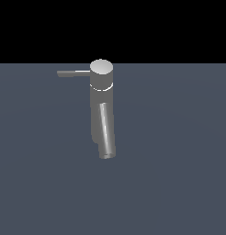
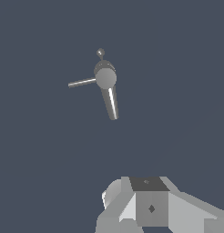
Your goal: Turn on the faucet by rotating a designated handle.
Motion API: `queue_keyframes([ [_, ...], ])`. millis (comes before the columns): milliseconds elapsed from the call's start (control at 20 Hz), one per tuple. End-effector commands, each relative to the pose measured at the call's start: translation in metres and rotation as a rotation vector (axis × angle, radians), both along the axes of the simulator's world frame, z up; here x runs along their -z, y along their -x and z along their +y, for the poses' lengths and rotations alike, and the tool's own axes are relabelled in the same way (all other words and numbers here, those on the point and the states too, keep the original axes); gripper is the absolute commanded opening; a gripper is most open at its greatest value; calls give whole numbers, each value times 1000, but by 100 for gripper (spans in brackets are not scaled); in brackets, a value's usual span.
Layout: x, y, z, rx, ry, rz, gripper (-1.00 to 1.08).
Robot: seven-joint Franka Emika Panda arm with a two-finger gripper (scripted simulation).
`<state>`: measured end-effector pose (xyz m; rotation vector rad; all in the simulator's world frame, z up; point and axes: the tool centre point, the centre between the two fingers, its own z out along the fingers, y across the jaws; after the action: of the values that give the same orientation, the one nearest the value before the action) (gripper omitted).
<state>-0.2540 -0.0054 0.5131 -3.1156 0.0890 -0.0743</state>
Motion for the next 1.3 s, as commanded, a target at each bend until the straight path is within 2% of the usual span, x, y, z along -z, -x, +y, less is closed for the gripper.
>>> queue_keyframes([
  [0,0,0,0,0,0,0,-100],
  [300,5,-1,3,24,-9,-7,-100],
  [600,21,-4,11,97,-36,-26,-100],
  [1250,81,-25,47,399,-147,-109,-100],
])
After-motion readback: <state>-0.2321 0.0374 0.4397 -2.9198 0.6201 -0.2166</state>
